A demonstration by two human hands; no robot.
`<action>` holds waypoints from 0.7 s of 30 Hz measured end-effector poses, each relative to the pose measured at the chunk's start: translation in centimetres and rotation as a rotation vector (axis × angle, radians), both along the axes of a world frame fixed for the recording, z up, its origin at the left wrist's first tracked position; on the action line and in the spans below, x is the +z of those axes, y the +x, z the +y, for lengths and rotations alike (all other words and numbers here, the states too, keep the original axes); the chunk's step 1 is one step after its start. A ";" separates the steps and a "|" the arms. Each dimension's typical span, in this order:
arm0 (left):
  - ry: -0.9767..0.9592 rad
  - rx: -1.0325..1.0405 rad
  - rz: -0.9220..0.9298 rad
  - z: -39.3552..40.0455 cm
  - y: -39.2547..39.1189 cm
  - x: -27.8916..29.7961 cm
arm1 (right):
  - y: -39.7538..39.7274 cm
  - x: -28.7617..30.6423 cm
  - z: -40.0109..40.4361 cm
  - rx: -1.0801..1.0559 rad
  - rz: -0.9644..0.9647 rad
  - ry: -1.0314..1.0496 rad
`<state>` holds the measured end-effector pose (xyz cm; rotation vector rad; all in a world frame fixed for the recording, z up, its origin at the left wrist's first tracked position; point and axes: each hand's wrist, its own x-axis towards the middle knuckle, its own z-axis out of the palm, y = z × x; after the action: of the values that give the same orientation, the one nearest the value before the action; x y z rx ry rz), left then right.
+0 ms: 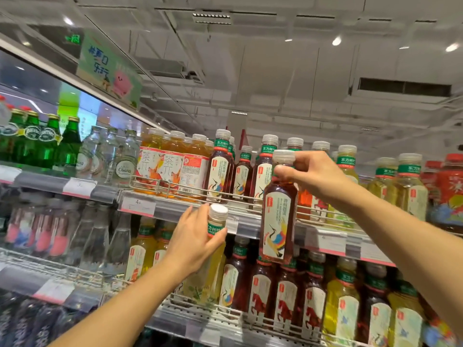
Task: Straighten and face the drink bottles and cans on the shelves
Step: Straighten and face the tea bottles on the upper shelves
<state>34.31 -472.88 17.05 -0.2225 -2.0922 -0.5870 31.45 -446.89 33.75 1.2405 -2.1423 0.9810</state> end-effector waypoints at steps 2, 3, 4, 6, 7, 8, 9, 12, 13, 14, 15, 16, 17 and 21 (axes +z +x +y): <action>-0.050 0.020 0.011 -0.6 -0.2 0.3 | 0.2 1.1 -1.1 0.014 0.006 -0.016; -0.071 0.028 0.011 -0.9 -0.3 0.5 | 0.2 1.6 -1.6 0.031 0.005 -0.023; -0.084 0.029 0.014 -1.2 -0.3 0.8 | 0.1 2.2 -2.1 0.046 0.002 -0.034; -0.090 0.025 0.030 -1.6 -0.5 1.2 | -0.1 3.4 -3.2 0.052 -0.002 -0.063; -0.088 0.024 0.039 -1.7 -0.6 1.4 | -0.3 4.0 -3.7 0.051 0.003 -0.070; -0.084 0.024 0.042 -1.8 -0.6 1.5 | -0.5 4.6 -4.2 0.046 0.016 -0.074; -0.079 0.022 0.041 -1.9 -0.7 1.6 | -0.7 5.2 -4.7 0.043 0.030 -0.083; -0.055 0.004 0.032 -2.2 -1.0 1.7 | -1.7 7.1 -6.2 -0.024 0.088 -0.121; -0.048 0.004 0.031 -2.3 -1.1 1.7 | -2.1 7.6 -6.7 -0.044 0.106 -0.137; -0.043 0.006 0.029 -2.3 -1.2 1.6 | -2.4 8.1 -7.2 -0.059 0.115 -0.157; -0.041 0.011 0.026 -2.4 -1.3 1.6 | -2.7 8.5 -7.6 -0.079 0.119 -0.177; -0.038 0.015 0.020 -2.4 -1.3 1.6 | -3.0 8.9 -8.1 -0.102 0.123 -0.193; -0.036 0.016 0.020 -2.4 -1.4 1.5 | -3.2 9.1 -8.6 -0.124 0.130 -0.201; -0.016 0.010 0.018 -2.3 -1.4 1.4 | -4.6 9.2 -10.2 -0.259 0.180 -0.154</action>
<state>32.91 -475.19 18.49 -0.2250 -2.0800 -0.5609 26.86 -457.07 42.90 0.9146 -1.9858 0.8701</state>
